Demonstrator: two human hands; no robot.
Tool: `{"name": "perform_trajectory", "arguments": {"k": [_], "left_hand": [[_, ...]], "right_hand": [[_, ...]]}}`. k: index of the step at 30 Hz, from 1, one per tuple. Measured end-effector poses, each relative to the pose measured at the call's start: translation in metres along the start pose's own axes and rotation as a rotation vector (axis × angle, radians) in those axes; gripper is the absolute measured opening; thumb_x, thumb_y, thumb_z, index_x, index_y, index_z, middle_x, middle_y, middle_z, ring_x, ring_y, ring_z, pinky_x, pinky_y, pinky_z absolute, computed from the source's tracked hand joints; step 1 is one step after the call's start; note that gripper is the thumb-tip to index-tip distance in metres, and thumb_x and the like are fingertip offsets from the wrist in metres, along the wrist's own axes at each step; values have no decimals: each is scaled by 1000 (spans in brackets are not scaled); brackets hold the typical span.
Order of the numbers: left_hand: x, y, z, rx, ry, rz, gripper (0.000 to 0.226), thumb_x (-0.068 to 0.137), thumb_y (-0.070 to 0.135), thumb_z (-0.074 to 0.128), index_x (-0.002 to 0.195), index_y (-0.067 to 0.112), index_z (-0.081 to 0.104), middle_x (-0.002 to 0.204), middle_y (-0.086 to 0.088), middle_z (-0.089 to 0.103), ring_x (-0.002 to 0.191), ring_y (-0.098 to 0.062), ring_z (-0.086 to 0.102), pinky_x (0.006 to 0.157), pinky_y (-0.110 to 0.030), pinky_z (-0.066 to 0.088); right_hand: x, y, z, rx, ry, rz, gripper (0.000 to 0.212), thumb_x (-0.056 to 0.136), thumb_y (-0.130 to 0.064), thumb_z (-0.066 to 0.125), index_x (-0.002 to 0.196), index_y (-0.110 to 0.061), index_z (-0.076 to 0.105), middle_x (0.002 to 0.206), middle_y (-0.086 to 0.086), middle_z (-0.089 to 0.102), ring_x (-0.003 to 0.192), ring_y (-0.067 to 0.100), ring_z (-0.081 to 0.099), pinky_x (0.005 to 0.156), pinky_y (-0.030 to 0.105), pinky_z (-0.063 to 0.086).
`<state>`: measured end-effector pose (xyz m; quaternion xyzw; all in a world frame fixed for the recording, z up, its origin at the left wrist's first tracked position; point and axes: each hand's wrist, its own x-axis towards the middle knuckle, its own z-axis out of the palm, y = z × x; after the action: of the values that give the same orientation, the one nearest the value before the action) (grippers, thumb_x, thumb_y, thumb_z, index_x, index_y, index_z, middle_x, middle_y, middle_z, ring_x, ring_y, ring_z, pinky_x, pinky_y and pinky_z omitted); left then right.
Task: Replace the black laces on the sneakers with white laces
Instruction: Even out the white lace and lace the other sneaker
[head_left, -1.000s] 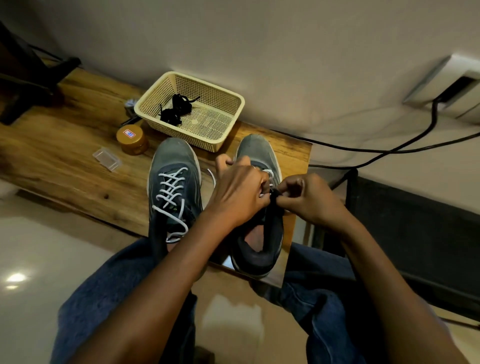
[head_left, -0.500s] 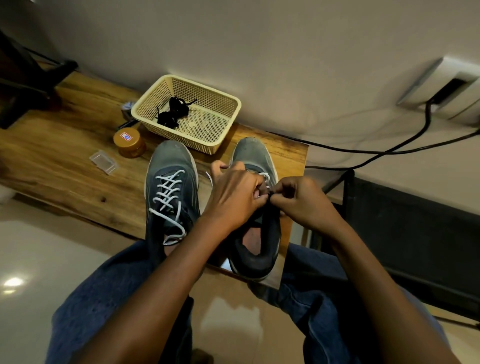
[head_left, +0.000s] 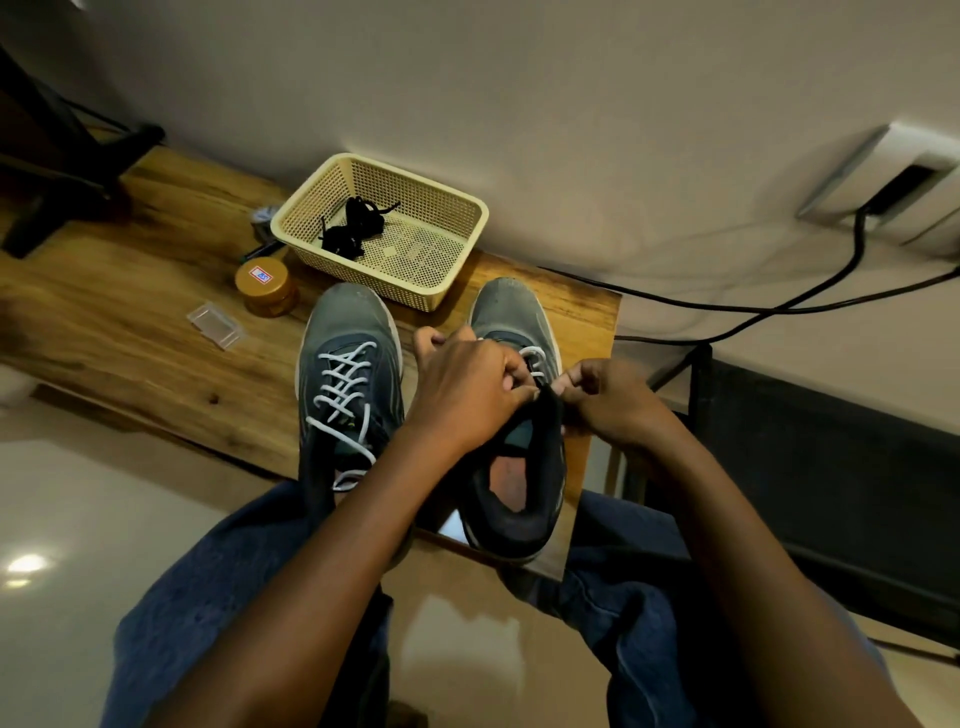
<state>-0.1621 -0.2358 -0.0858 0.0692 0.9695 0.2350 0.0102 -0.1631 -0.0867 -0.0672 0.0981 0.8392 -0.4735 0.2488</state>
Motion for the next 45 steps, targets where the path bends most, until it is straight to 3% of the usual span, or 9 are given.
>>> {"name": "perform_trajectory", "arguments": {"k": [5,13,18,23,26,29,34,39,45], "left_hand": [[1,-3,-1,-19,-5,2,16,85,48,62,91,36,71,74,17,56,108,-11,45,94,-38,20],[1,-2,-4,-25,-3,25,13,81,49,67,88,38,67,85,17,55,109,-12,43,85,-35,18],[0,-18,-17,29,-148,-87,75,58,65,76,114,33,38,127,1,34,123,-19,31,96,-38,24],[-10,-32,-25,76,-323,-160,88,53,74,73,118,26,36,123,3,38,122,-19,33,96,-39,24],[-10,-30,-26,111,-371,-194,87,55,78,68,119,24,44,127,4,47,126,-20,35,95,-39,21],[-10,-31,-26,140,-412,-210,72,59,81,62,107,28,52,123,5,54,127,-22,36,97,-41,19],[-10,-32,-25,139,-412,-191,57,61,81,59,83,29,52,94,11,57,115,-20,42,95,-42,19],[-10,-32,-25,164,-412,-191,55,64,80,58,83,28,55,93,9,57,116,-21,44,98,-44,19],[-10,-34,-26,184,-384,-193,61,63,82,56,88,27,54,101,6,61,114,-21,48,101,-45,20]], "right_hand": [[-1,-6,-3,270,14,116,13,102,-6,38,96,-4,50,73,12,58,58,19,60,48,24,56],[-2,-6,-5,261,40,70,11,96,-2,51,86,-3,56,72,12,62,58,17,60,50,21,55],[4,-4,-9,392,120,95,7,98,-6,48,101,-2,52,85,18,62,63,21,63,50,25,57],[-3,-5,-8,224,54,37,6,88,-1,62,94,0,61,73,9,65,57,10,62,52,18,54],[0,-5,-9,351,232,8,8,87,6,61,84,0,60,59,8,64,46,11,58,47,17,51],[-1,-7,-15,448,338,-26,7,90,5,57,91,-2,58,69,10,62,55,14,58,49,18,51],[-9,-9,-12,141,120,-24,5,90,-3,59,95,-2,62,79,11,64,63,13,60,50,14,51],[-7,-12,-20,311,387,-122,8,91,-2,59,94,-2,66,75,9,65,61,12,58,58,15,51],[-8,-17,-18,489,372,-189,6,87,-3,64,90,-7,68,78,6,67,65,10,62,62,16,53]]}}
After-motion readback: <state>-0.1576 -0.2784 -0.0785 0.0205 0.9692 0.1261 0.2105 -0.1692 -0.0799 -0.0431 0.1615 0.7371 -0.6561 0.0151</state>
